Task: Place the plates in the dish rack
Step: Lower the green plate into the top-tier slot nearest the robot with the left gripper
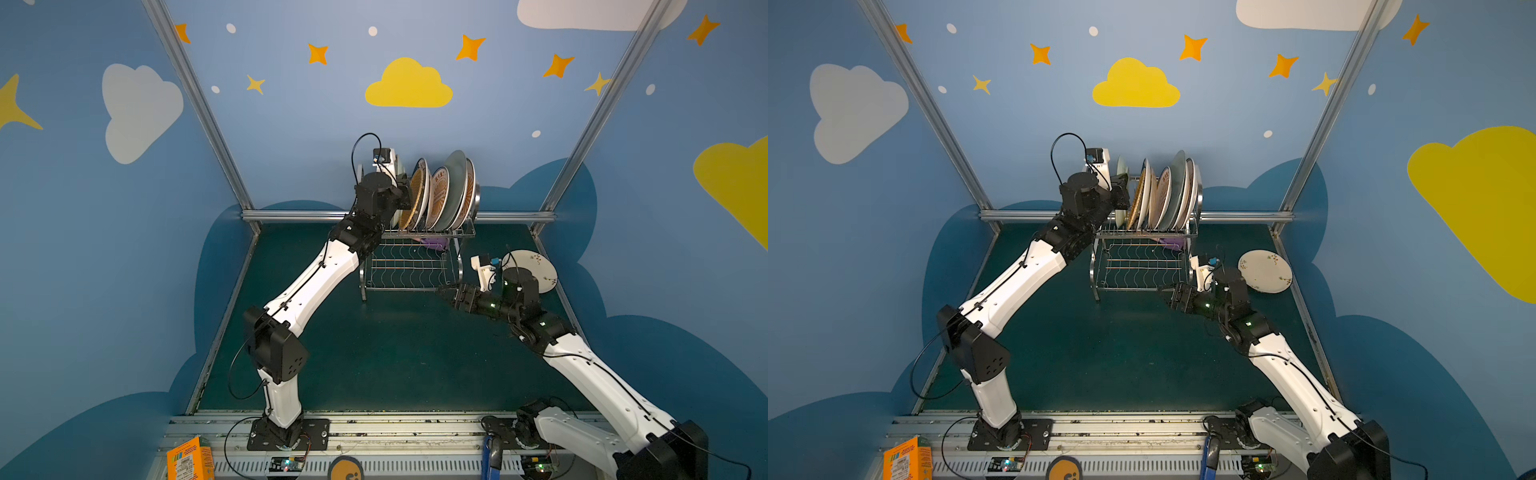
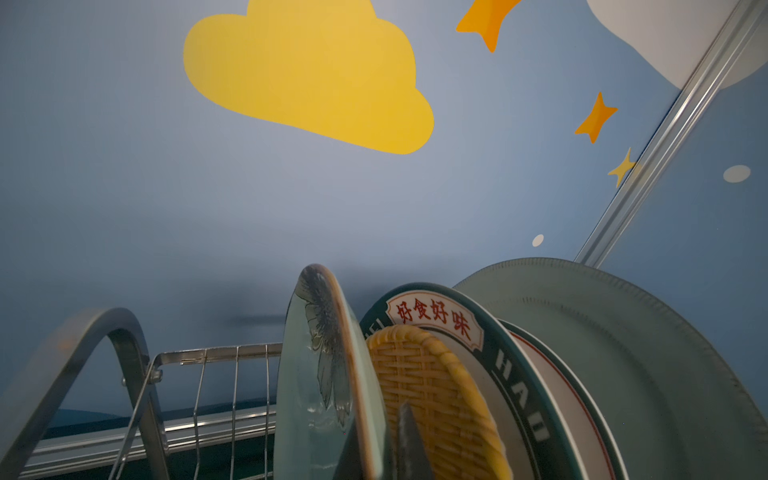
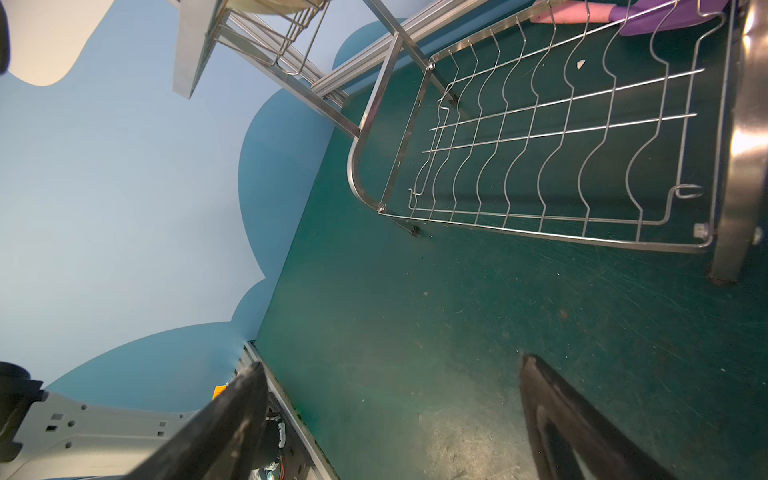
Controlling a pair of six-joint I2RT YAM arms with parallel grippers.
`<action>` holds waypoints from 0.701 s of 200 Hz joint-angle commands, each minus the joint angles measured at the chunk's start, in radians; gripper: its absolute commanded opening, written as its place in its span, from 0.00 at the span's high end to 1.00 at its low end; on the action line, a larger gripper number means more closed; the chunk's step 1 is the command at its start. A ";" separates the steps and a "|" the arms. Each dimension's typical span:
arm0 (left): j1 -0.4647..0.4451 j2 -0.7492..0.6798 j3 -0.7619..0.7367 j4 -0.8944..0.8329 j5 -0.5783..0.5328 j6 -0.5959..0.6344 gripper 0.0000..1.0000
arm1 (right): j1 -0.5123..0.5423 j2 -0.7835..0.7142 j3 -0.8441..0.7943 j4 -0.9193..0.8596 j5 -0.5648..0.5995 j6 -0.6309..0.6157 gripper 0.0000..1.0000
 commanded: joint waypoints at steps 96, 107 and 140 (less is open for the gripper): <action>0.009 -0.070 -0.090 0.138 0.017 -0.006 0.84 | 0.005 0.002 -0.014 -0.014 0.008 -0.001 0.08; 0.009 -0.065 -0.079 0.133 0.019 -0.006 0.83 | 0.003 0.003 -0.013 -0.015 0.008 -0.001 0.08; 0.009 -0.050 -0.040 0.121 0.027 -0.007 0.80 | 0.003 0.003 -0.012 -0.015 0.006 -0.002 0.08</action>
